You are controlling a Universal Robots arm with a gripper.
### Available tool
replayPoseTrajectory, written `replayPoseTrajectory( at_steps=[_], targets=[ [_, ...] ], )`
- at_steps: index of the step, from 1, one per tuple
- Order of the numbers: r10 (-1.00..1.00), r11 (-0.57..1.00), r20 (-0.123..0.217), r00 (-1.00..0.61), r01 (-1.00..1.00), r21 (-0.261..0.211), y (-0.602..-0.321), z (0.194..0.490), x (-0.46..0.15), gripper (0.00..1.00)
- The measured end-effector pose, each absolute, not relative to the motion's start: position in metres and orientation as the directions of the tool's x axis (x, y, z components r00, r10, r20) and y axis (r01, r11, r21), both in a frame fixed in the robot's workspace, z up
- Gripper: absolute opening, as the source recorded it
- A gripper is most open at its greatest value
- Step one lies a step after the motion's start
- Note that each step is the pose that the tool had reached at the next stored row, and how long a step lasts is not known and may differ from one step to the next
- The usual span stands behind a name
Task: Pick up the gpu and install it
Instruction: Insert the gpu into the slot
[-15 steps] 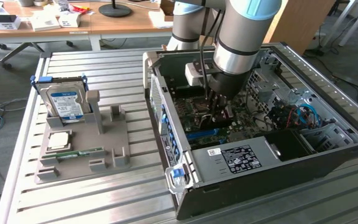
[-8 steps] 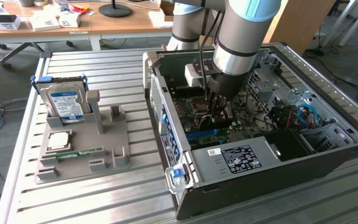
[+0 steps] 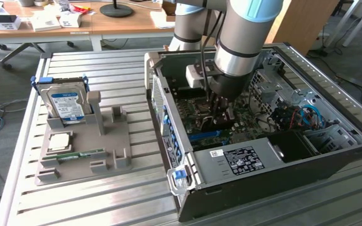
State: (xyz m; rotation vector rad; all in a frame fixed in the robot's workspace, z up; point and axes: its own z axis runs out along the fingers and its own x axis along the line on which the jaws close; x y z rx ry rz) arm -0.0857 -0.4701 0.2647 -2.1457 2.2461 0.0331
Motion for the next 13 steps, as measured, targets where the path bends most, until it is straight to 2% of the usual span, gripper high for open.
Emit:
replayPoseTrajectory(
  at_steps=[13],
  targets=[
    [-0.998,0.046,-0.040,-0.046,-0.999,-0.009,-0.4701,0.2602,-0.0860,0.26]
  ],
)
